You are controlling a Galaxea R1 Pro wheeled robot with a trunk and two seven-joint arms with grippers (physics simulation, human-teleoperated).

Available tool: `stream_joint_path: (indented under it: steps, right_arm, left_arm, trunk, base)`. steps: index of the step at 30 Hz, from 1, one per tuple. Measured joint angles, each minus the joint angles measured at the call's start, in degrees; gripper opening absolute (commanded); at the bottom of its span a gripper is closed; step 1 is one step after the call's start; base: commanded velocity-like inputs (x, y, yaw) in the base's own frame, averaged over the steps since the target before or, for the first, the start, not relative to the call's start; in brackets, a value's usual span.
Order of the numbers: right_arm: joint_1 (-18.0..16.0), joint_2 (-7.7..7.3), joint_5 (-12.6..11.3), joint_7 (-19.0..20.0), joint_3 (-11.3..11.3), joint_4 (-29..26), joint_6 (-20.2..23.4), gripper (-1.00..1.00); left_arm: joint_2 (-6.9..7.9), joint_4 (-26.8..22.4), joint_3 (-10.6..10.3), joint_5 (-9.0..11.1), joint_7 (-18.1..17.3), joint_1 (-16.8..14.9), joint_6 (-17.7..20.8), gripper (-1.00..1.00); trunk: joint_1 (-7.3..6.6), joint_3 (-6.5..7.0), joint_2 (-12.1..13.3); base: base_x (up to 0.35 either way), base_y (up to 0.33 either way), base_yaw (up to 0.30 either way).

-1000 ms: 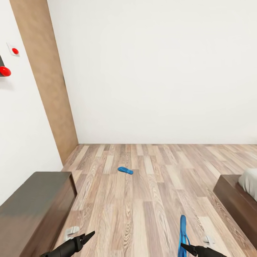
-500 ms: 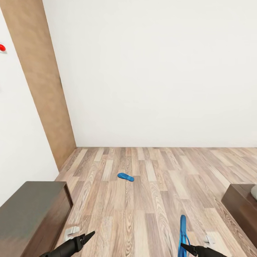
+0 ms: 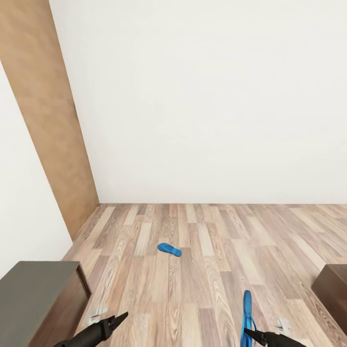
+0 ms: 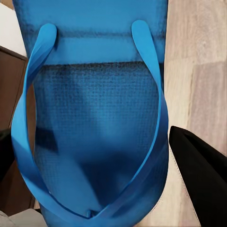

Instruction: In the bedroom, move the book from the bed onto either nightstand, and place the two sandals side by side next to the bed.

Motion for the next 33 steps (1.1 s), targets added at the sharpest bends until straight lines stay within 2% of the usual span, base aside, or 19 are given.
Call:
stream_joint_path:
  steps: [14,27,33]
  right_arm:
    - [0.0,0.04,0.0,0.0,-0.02,0.0,0.0,-1.0]
    - [0.0,0.06,-0.03,0.0,-0.04,0.0,0.0,-1.0]
    - [0.0,0.03,-0.03,0.0,-0.03,0.0,0.0,-1.0]
  left_arm:
    - [0.0,0.0,0.03,0.0,0.0,0.0,0.0,1.0]
    - [0.0,0.0,0.03,0.0,0.0,0.0,0.0,1.0]
    - [0.0,0.0,0.03,0.0,0.0,0.0,0.0,1.0]
  trunk:
    - [0.01,0.0,0.0]
    - [0.03,0.0,0.0]
    - [0.01,0.0,0.0]
  base:
    - [0.309,0.0,0.0]
    - [0.018,0.0,0.0]
    - [0.15,0.0,0.0]
